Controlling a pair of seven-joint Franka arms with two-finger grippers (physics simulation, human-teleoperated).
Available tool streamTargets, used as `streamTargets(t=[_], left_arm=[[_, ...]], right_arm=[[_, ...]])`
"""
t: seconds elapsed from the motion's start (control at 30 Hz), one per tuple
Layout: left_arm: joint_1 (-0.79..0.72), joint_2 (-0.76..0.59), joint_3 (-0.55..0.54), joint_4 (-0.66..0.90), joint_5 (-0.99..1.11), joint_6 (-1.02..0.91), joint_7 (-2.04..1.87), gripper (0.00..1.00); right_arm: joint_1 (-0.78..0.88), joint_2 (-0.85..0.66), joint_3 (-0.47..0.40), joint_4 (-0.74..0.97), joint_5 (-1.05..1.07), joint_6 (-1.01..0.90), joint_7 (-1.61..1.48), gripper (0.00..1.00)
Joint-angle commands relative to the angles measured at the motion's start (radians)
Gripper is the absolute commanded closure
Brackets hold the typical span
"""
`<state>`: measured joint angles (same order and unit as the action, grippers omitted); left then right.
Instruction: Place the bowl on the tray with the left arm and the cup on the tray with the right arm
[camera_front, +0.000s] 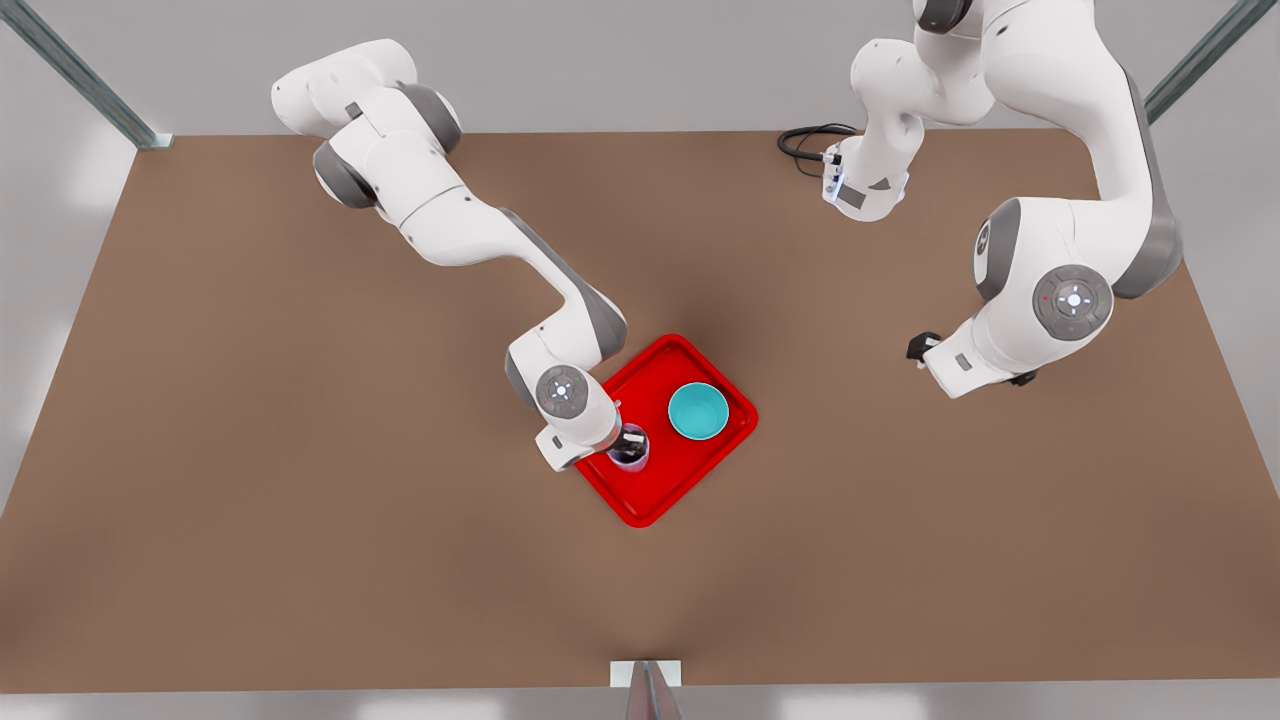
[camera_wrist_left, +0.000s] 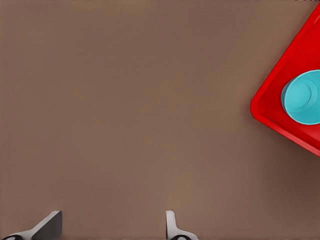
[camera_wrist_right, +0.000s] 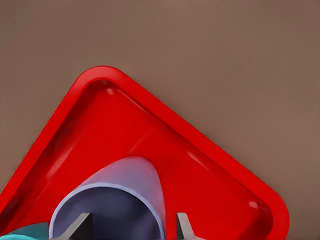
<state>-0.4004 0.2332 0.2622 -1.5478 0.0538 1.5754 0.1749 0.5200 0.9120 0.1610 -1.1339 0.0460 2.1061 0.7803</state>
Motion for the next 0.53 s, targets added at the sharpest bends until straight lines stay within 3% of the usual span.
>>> streamTargets(t=[0.0,0.17,0.2,0.23,0.3,0.37,0.4,0.43,0.5], left_arm=[[0.0,0.0,0.0,0.0,0.0,0.0,0.0,0.0],[0.0,0.0,0.0,0.002,0.0,0.002,0.0,0.0],[0.0,0.001,0.0,0.002,0.0,0.0,-0.003,0.0],[0.0,0.009,-0.001,0.012,-0.002,-0.003,-0.003,0.0],[-0.002,0.034,-0.003,0.072,-0.003,-0.038,-0.003,0.0],[0.0,0.054,-0.003,0.103,-0.003,-0.075,-0.003,0.0],[0.0,0.06,-0.003,0.114,-0.003,-0.086,-0.003,0.0],[0.0,0.06,-0.003,0.114,-0.005,-0.087,-0.003,0.0],[-0.001,0.06,-0.003,0.114,-0.003,-0.087,-0.003,0.0]], right_arm=[[0.0,-0.001,0.0,0.0,0.0,0.0,0.0,0.0],[-0.147,-0.16,-0.005,-0.003,-0.035,-0.015,-0.061,0.0],[-0.222,-0.241,-0.003,-0.029,-0.055,-0.07,-0.111,0.0],[-0.294,-0.332,-0.003,-0.03,-0.052,-0.248,-0.205,0.0],[-0.445,-0.533,-0.002,-0.184,-0.048,-0.399,-0.409,0.0],[-0.543,-0.619,-0.005,-0.23,-0.049,-0.471,-0.558,0.0],[-0.627,-0.764,0.008,-0.406,-0.049,-0.436,-0.578,0.0],[-0.647,-0.808,0.017,-0.497,-0.055,-0.413,-0.622,0.0],[-0.644,-0.76,-0.003,-0.455,-0.058,-0.46,-0.662,0.0]])
